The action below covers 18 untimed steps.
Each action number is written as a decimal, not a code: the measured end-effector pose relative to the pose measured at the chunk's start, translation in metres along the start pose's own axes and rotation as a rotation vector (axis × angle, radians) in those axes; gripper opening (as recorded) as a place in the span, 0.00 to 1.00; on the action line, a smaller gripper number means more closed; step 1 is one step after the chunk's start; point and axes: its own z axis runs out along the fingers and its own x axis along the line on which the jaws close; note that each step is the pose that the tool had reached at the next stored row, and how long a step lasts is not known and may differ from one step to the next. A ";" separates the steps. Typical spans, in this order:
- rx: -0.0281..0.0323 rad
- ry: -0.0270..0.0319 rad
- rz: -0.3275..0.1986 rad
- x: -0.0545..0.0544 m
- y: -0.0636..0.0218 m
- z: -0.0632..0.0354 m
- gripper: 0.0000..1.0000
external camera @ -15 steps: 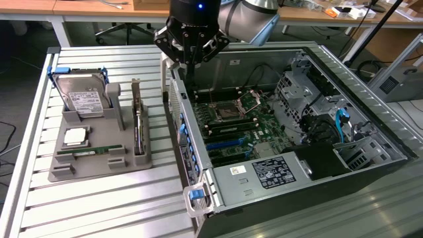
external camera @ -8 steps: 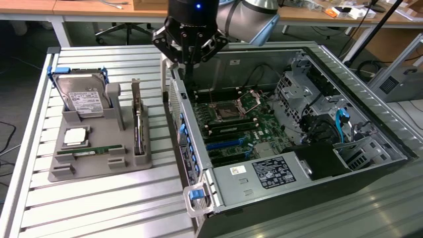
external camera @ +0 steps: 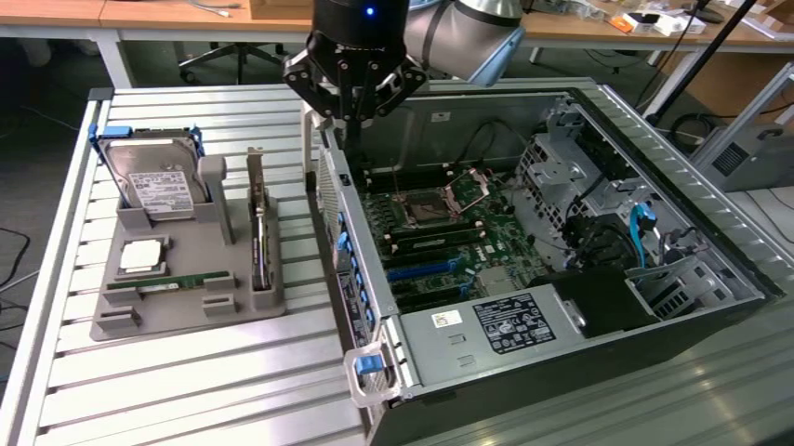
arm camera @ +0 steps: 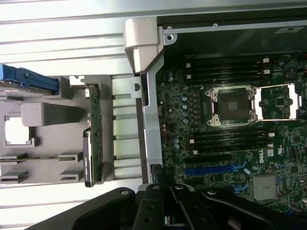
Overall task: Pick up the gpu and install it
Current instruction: 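Reach for the gpu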
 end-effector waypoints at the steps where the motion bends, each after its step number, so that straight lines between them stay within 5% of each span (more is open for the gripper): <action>1: 0.0000 0.0000 0.000 0.000 0.0000 0.0000 0.11; 18: -0.0001 -0.0001 0.000 0.005 -0.0004 -0.0001 0.11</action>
